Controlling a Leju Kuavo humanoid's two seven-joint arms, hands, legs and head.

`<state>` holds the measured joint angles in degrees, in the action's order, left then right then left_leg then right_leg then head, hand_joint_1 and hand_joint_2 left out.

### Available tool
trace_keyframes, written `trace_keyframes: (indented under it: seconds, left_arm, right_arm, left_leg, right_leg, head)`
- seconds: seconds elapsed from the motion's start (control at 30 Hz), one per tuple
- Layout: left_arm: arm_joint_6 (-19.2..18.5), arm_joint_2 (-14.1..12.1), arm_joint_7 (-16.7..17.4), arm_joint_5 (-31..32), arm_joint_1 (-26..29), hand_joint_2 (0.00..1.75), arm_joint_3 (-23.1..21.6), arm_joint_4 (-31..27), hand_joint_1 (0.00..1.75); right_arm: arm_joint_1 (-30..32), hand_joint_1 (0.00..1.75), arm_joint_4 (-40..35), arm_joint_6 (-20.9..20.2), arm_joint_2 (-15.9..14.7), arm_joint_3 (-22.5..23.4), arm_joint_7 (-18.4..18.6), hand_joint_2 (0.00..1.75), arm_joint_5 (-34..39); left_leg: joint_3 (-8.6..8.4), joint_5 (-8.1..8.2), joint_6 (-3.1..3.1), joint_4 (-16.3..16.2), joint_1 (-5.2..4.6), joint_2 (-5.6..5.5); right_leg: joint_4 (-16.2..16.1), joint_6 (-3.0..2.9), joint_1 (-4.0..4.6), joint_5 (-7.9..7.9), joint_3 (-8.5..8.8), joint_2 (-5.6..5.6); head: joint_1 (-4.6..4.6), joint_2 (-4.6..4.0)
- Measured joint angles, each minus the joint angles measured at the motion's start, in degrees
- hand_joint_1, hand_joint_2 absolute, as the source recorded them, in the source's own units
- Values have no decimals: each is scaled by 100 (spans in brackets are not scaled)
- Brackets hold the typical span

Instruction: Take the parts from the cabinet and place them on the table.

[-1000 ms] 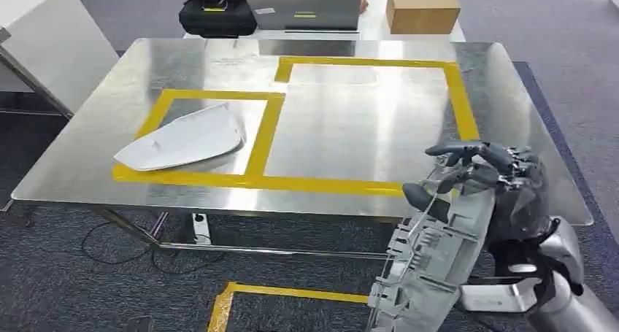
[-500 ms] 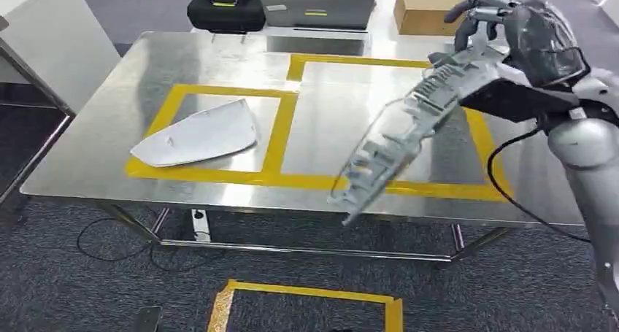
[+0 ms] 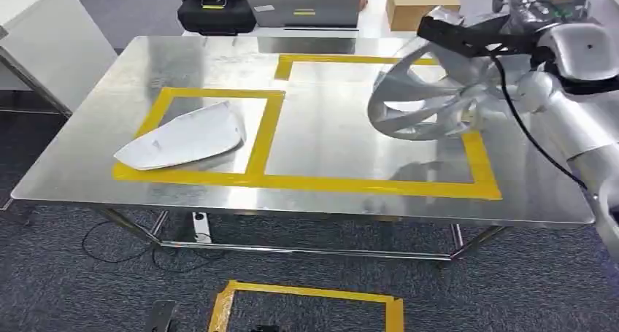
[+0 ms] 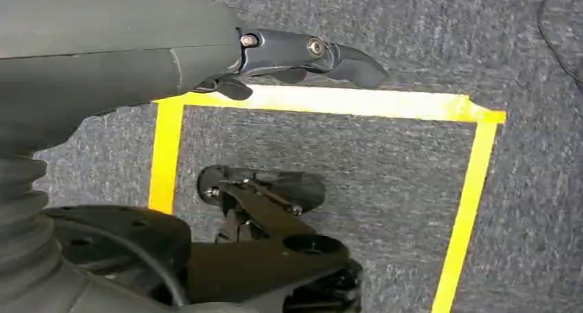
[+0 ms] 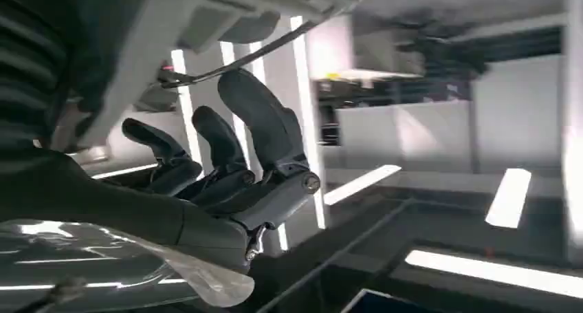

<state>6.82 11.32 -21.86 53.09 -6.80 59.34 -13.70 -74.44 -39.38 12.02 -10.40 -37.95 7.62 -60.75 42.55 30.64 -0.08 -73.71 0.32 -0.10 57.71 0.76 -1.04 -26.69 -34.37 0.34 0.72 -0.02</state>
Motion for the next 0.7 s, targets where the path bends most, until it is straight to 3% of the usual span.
trace_keyframes:
  seconds: [0.07,0.13,0.23,0.27,0.3,0.4,0.43,0.47,0.5,0.57,0.6,0.63,0.7]
  left_arm:
    - [0,26,0,9,-13,175,-28,0,0]
    - [-9,46,0,55,-21,175,-74,0,0]
    - [4,72,-9,22,-33,175,-125,0,0]
    - [4,90,-13,13,-38,175,-127,0,0]
    - [4,96,-15,2,-51,175,-129,0,0]
    - [11,138,-24,2,-69,175,-138,0,0]
    - [9,135,-24,2,-56,175,-138,0,0]
    - [-4,135,-26,4,-49,175,-140,0,0]
    - [-15,140,-26,13,-48,175,-146,0,0]
    - [-24,157,-26,55,-54,175,-179,0,0]
    - [-24,175,-26,59,-62,175,-208,0,0]
    - [-28,188,-28,66,-69,175,-241,0,0]
    - [-31,195,-35,72,-65,175,-271,0,0]
  right_arm:
    - [6,175,385,-99,114,-81,400,175,-172]
    - [7,175,721,-344,205,-129,601,175,-262]
    - [-56,175,1057,-549,328,-172,716,175,-419]
    - [-51,175,1127,-601,354,-177,736,175,-448]
    - [-52,175,1217,-665,374,-192,751,175,-469]
    - [-38,175,1405,-728,450,-234,769,175,-496]
    - [-38,0,1457,-732,468,-238,775,0,-496]
    - [-40,0,1494,-734,489,-242,788,0,-507]
    - [-47,0,1527,-734,518,-242,801,0,-522]
    - [-72,0,1558,-769,573,-253,825,0,-574]
    - [-116,0,1560,-785,599,-255,825,0,-579]
    - [-132,0,1562,-785,636,-255,825,0,-581]
    - [-131,0,1597,-802,671,-255,832,0,-583]
  left_leg:
    - [-423,-614,55,1063,-2,-2]
    - [-570,-621,87,1414,-29,-22]
    - [-622,-536,145,1473,-34,-13]
    - [-697,-562,182,1553,34,-4]
    - [-729,-565,206,1565,31,-3]
    - [-719,-571,248,1567,23,-12]
    - [-721,-571,249,1566,21,-16]
    - [-727,-573,251,1566,18,-18]
    - [-730,-577,253,1565,14,-18]
    - [-736,-585,241,1564,-3,-18]
    - [-740,-595,225,1561,-8,-14]
    - [-724,-595,185,1556,-42,-13]
    - [-730,-615,111,1569,6,-5]
  right_leg:
    - [9,21,1,-28,36,22]
    - [21,61,40,-34,-1,44]
    - [-33,139,31,-31,34,46]
    - [-24,173,35,-80,6,37]
    - [83,189,38,-164,-17,17]
    - [1381,224,30,-744,-636,2]
    - [1716,231,34,-832,-807,0]
    - [1736,228,35,-767,-832,0]
    - [1506,212,38,-591,-719,0]
    - [454,129,53,-112,-158,-10]
    - [-56,59,80,-73,120,-49]
    - [-95,56,88,-94,167,-67]
    - [-103,33,121,-47,157,-36]
  head:
    - [-2,2]
    - [-4,2]
    - [7,2]
    - [-4,2]
    - [-4,2]
    - [-7,2]
    - [-11,2]
    - [-7,0]
    - [-9,2]
    - [-9,2]
    - [-9,0]
    - [15,2]
    - [2,0]
